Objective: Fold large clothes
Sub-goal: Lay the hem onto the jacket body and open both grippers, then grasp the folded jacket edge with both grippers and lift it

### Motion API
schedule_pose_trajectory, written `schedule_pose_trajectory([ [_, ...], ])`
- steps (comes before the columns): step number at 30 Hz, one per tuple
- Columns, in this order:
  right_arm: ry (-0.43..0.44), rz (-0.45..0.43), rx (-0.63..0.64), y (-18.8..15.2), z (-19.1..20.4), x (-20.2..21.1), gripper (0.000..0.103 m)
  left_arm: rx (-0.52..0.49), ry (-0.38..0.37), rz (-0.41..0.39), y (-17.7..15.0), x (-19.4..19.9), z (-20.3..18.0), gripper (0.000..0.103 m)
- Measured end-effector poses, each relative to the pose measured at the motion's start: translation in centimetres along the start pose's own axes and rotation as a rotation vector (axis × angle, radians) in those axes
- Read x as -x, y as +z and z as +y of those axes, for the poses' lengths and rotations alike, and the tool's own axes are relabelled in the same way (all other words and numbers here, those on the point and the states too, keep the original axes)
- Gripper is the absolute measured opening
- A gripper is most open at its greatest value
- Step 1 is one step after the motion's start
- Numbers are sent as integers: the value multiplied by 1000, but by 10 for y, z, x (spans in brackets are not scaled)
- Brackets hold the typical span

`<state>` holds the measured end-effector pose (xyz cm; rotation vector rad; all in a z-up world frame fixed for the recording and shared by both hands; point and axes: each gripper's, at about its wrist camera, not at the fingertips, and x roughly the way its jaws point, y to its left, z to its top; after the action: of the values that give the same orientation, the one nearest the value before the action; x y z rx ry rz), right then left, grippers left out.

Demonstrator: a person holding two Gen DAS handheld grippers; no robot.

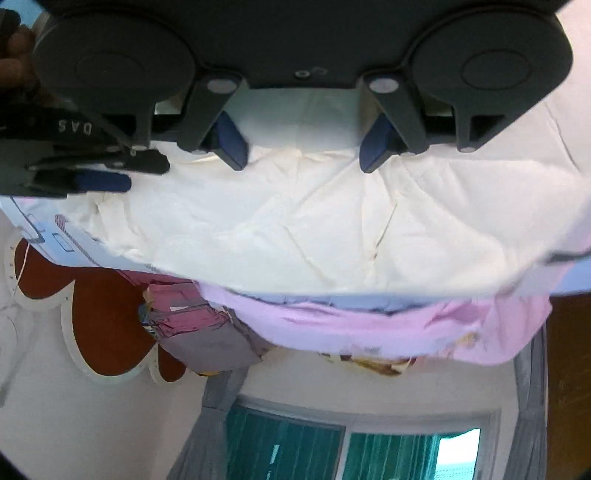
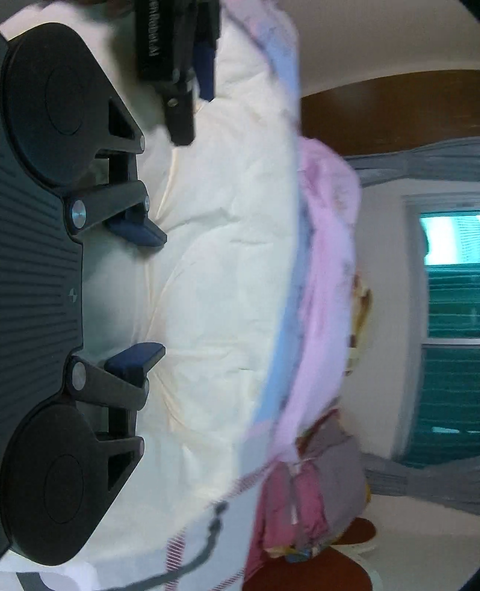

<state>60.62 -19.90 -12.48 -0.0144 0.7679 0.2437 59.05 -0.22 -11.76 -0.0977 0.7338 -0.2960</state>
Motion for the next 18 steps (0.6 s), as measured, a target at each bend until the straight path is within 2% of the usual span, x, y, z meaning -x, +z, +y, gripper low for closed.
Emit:
schedule_pose_trajectory([
  [6, 4, 7, 1, -9, -4, -23, 57, -31, 36, 9, -9, -18, 0, 69],
  [9, 2, 38, 8, -3, -7, -17, 57, -37, 41, 36, -6, -15, -4, 68],
  [11, -2, -21, -29, -1, -13, 16, 58, -47, 52, 36, -1, 7, -9, 69],
  [12, 4, -70, -42, -4, -18, 36, 58, -65, 60, 4, -3, 23, -11, 75],
  [15, -22, -144, -59, -25, -32, 87, 58, -81, 54, -68, -16, 67, -14, 80],
  [18, -81, -155, -168, -62, -68, 126, 58, -22, 113, -116, -39, 99, 0, 83],
])
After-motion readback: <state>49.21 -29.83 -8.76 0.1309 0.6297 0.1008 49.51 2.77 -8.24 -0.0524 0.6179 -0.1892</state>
